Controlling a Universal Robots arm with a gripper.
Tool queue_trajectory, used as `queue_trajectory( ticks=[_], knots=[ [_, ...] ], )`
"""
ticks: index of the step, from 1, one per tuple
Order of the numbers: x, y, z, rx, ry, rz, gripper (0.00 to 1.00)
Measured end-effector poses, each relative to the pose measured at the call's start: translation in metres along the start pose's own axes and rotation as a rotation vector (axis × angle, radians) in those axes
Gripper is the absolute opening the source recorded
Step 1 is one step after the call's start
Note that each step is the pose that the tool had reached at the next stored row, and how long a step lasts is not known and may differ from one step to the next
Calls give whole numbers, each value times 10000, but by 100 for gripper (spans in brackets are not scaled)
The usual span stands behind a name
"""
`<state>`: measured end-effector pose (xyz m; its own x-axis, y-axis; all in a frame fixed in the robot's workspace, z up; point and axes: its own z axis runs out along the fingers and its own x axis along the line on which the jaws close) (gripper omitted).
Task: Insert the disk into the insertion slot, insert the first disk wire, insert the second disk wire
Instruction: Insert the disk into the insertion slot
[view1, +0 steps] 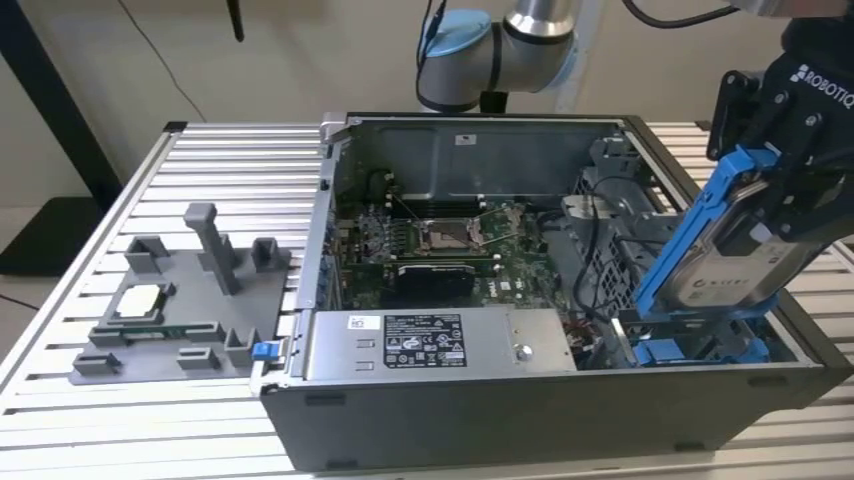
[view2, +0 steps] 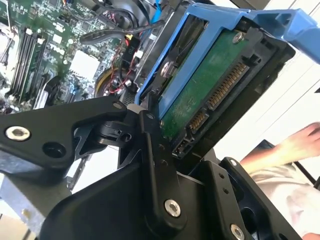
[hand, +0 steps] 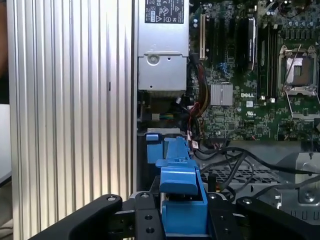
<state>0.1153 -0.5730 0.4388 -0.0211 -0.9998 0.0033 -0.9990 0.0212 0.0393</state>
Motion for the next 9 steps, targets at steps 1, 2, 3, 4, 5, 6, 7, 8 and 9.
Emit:
queue_trajectory(
  ticks=[1, 2, 3, 4, 5, 6, 7, 8, 9],
  knots=[
    [-6, -1, 11, 0, 0, 6, 0],
    [-14, -1, 24, 0, 0, 18, 0],
    [-23, -1, 38, 0, -1, 39, 0],
    [-32, -1, 51, 0, -2, 63, 0],
    [-36, -1, 65, -1, -3, 83, 0],
    [-37, -2, 80, -1, -4, 95, 0],
    [-37, -2, 93, -1, -3, 96, 0],
    [-37, -3, 107, 0, -2, 96, 0],
    [-37, -3, 123, 0, -4, 97, 0]
  ],
)
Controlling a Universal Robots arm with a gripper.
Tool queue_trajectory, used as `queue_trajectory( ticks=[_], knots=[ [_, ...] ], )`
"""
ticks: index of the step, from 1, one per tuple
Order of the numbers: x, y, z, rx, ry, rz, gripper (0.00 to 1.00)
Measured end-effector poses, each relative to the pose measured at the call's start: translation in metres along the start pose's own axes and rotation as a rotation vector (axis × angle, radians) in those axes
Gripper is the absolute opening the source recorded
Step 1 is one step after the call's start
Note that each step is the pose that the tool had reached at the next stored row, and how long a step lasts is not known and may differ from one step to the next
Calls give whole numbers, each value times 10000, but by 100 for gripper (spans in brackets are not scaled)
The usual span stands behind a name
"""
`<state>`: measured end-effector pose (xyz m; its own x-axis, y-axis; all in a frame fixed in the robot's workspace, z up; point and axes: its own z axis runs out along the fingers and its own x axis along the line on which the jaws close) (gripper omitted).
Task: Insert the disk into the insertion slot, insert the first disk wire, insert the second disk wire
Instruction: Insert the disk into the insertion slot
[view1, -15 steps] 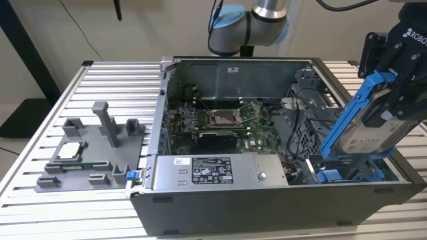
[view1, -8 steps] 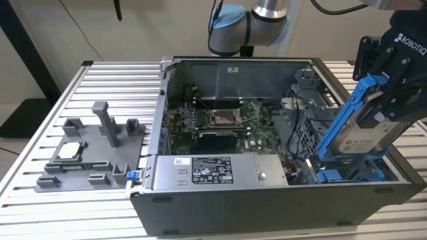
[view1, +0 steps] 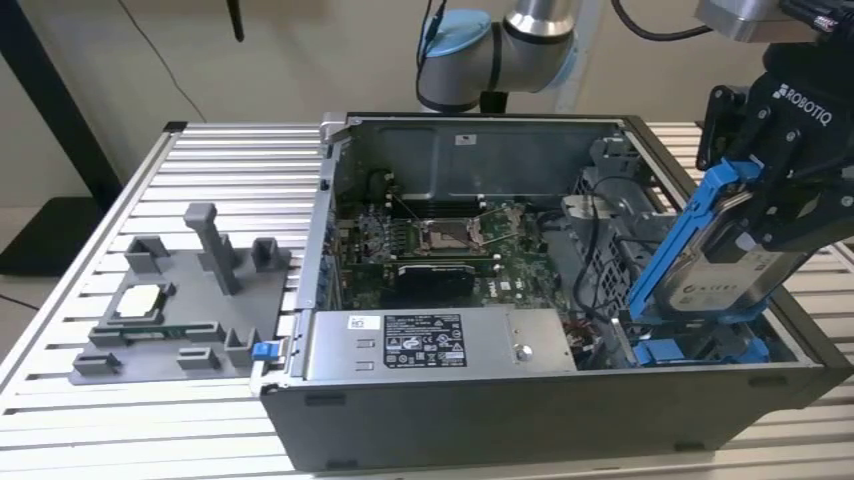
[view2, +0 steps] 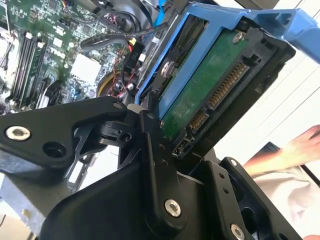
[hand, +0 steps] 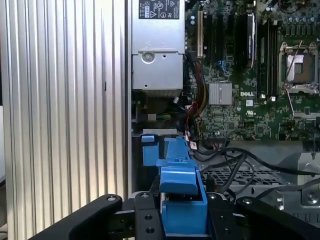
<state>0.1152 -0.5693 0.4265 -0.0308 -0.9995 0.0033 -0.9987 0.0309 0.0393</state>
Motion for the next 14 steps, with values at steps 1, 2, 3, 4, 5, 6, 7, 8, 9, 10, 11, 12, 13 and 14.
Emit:
queue_trajectory(
  ticks=[1, 2, 3, 4, 5, 6, 7, 8, 9, 10, 11, 12, 13, 14],
  knots=[
    [0, -1, 15, 0, 1, -1, 0],
    [0, -1, 31, 0, 0, 0, 0],
    [0, -2, 49, 0, 0, 0, 0],
    [1, -2, 64, 0, 1, 0, 0],
    [2, -3, 79, 0, 0, 0, 0],
    [1, -3, 91, 0, 1, -1, 0],
    [2, -4, 102, 0, 1, -1, 0],
    [3, -4, 111, 0, 1, -1, 0],
    [2, -4, 121, 0, 2, -1, 0],
    [3, -5, 130, 0, 2, -1, 0],
    [3, -5, 141, 0, 0, -1, 0],
    [3, -6, 150, 1, 1, -1, 0],
    [3, -6, 158, 1, 1, -1, 0],
    [3, -6, 167, 0, 1, -1, 0]
  ],
)
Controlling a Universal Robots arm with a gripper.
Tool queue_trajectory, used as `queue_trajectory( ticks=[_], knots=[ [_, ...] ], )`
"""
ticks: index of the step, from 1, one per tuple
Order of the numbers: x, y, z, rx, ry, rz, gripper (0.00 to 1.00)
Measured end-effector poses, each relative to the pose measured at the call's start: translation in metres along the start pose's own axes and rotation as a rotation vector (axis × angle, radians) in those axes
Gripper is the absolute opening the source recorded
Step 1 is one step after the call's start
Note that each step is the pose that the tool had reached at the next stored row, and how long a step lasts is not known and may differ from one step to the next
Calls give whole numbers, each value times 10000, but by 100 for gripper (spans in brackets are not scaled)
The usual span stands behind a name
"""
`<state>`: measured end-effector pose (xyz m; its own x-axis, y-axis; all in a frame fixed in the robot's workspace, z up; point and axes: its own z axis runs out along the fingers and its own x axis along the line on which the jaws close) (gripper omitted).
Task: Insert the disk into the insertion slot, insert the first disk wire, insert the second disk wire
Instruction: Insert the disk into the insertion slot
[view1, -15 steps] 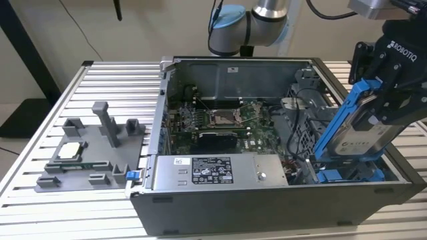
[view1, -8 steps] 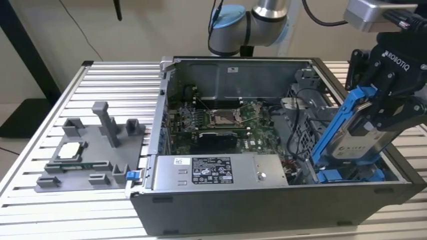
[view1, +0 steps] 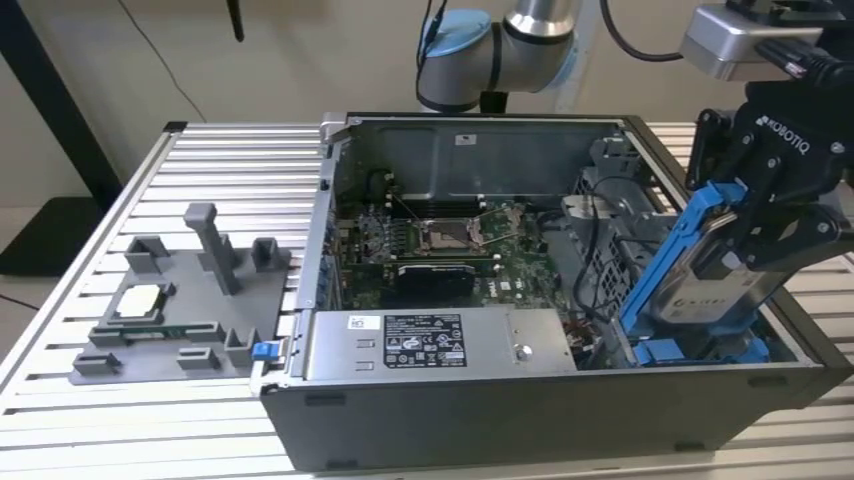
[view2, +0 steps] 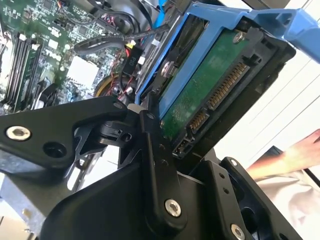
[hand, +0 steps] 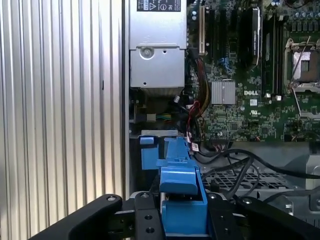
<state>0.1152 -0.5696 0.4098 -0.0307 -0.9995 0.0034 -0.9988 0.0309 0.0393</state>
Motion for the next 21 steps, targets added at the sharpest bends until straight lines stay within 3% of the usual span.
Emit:
queue_trajectory(
  ticks=[4, 15, 20, 21],
  knots=[
    [0, -1, 27, 0, 5, 0, 0],
    [-1, -8, 216, 0, 0, 0, 0],
    [-1, -8, 224, -2, -2, 0, 0],
    [-1, -8, 224, -2, -1, 1, 100]
  ],
)
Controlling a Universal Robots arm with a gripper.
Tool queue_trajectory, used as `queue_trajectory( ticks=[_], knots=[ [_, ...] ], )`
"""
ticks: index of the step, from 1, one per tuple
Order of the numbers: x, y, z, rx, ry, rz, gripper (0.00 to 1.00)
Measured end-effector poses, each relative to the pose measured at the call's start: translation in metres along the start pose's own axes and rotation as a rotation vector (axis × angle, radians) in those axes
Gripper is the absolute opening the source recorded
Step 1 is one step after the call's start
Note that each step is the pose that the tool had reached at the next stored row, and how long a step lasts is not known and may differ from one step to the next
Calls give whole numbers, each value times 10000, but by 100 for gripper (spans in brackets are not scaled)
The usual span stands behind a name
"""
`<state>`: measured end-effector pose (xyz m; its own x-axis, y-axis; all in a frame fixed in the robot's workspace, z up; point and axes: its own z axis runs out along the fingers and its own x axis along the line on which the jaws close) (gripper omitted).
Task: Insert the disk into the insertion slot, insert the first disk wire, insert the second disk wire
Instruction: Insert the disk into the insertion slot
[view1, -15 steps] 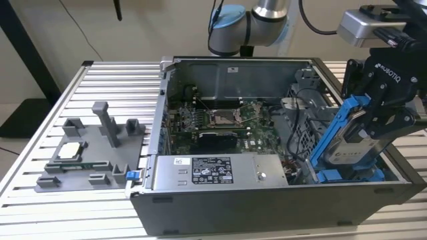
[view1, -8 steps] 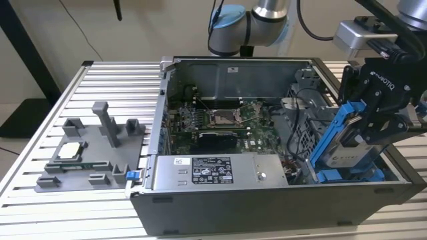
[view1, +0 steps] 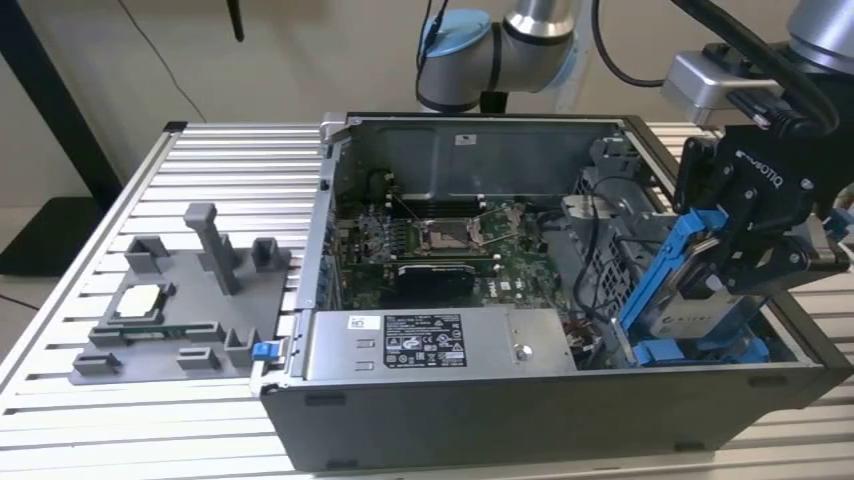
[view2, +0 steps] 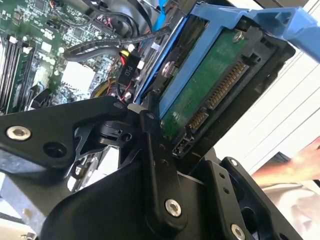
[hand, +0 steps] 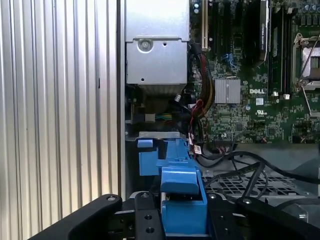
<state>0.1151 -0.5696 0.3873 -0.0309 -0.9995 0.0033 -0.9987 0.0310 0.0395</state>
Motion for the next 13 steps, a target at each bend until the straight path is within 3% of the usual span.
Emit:
queue_trajectory(
  ticks=[9, 13],
  knots=[
    [-4, 1, -34, 2, -1, -1, 100],
    [-40, 1, -44, 3, -8, -1, 100]
  ],
)
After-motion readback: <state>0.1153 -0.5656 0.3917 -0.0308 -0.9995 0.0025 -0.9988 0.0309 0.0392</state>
